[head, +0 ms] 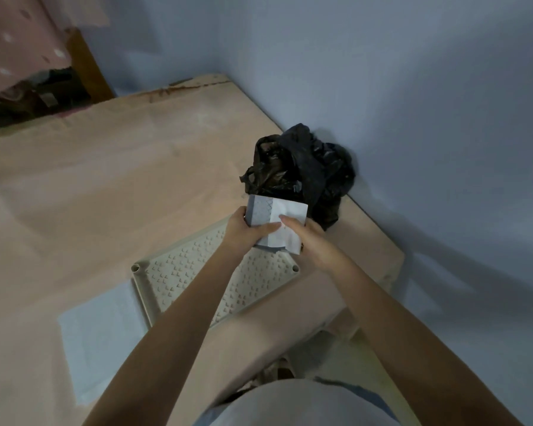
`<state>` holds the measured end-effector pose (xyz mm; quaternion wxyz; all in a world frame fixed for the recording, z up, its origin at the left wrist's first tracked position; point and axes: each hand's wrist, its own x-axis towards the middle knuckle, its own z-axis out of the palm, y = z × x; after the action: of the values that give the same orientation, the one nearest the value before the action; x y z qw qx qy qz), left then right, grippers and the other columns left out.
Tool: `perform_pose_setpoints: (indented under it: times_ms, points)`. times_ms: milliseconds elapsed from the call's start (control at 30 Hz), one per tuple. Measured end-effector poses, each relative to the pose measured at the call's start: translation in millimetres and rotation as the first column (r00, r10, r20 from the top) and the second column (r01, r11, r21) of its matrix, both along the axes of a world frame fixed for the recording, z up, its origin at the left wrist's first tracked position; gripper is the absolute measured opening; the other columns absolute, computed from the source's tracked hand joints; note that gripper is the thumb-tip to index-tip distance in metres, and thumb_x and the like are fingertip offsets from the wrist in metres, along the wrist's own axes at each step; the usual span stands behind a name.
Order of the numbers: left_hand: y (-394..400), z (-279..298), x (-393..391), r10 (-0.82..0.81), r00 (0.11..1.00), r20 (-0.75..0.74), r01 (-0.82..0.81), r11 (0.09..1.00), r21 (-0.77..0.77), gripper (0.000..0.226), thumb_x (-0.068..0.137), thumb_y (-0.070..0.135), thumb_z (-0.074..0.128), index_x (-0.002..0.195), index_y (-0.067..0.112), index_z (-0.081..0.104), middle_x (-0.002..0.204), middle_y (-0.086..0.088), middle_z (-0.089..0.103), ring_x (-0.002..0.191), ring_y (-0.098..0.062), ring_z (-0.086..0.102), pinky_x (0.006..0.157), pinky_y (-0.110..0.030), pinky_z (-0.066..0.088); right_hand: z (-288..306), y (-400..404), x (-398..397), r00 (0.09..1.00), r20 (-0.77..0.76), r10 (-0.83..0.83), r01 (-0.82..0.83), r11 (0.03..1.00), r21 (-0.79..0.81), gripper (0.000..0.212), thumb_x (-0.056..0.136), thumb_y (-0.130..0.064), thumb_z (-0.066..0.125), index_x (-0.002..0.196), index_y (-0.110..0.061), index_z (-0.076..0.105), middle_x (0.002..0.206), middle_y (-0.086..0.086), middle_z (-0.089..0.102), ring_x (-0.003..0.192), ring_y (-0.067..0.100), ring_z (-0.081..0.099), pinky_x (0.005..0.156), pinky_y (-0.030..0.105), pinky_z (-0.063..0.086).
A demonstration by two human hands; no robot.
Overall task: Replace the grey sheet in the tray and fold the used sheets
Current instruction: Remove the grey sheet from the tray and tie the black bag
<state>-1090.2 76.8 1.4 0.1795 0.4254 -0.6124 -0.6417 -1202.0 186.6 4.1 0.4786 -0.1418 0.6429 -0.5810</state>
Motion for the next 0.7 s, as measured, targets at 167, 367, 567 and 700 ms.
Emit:
perform_pose_setpoints:
  times_ms: [167, 367, 567, 700]
  points:
    - [-3.2, -1.9, -22.0, -0.088, 0.996, -0.024, 0.090, 0.990, 0.110, 0.052, 0.081, 0.033, 0.073, 0.122, 0.012, 0.050, 0.114, -0.004, 0.063, 0.094, -0.017, 0.064, 0.078, -0.033, 0.057, 7.3, -1.8, -12.3, 0.996, -0.079, -0.051, 0.057, 0.996, 0.070, 0.051, 0.076, -0.022, 0.079, 0.122, -0.013, 0.061, 0.110, 0.006, 0.070, 0.096, 0.020, 0.068, 0.077, 0.032, 0.058]
    - [-20.4, 0.3, -30.5, 0.008, 1.000, 0.010, -0.009, 0.990, 0.141, 0.045, 0.083, 0.039, 0.069, 0.115, 0.012, 0.054, 0.104, -0.003, 0.065, 0.094, -0.021, 0.064, 0.081, -0.037, 0.056, 9.3, -16.3, -24.4, 0.996, -0.082, 0.019, -0.009, 0.992, 0.124, 0.045, 0.088, -0.024, 0.066, 0.130, -0.012, 0.054, 0.122, 0.010, 0.063, 0.109, 0.026, 0.061, 0.096, 0.045, 0.050]
    - [-38.6, -1.2, -29.1, 0.158, 0.987, -0.006, -0.153, 0.965, 0.213, 0.039, 0.084, 0.027, 0.070, 0.113, 0.006, 0.053, 0.102, -0.007, 0.064, 0.090, -0.023, 0.064, 0.071, -0.036, 0.056, 7.9, -45.9, -27.8, 0.992, -0.122, 0.028, -0.003, 0.978, 0.207, 0.047, 0.087, -0.033, 0.063, 0.129, -0.017, 0.048, 0.117, 0.004, 0.061, 0.095, 0.020, 0.060, 0.076, 0.032, 0.051]
    - [-42.2, -4.4, -36.3, 0.153, 0.988, -0.039, -0.134, 0.944, 0.302, 0.034, 0.088, 0.019, 0.065, 0.116, 0.005, 0.053, 0.107, -0.011, 0.063, 0.092, -0.024, 0.065, 0.065, -0.030, 0.055, 0.3, -59.6, -41.5, 0.987, -0.162, -0.010, 0.039, 0.984, 0.173, 0.050, 0.088, -0.022, 0.063, 0.133, -0.014, 0.043, 0.120, 0.005, 0.058, 0.093, 0.018, 0.060, 0.060, 0.023, 0.046]
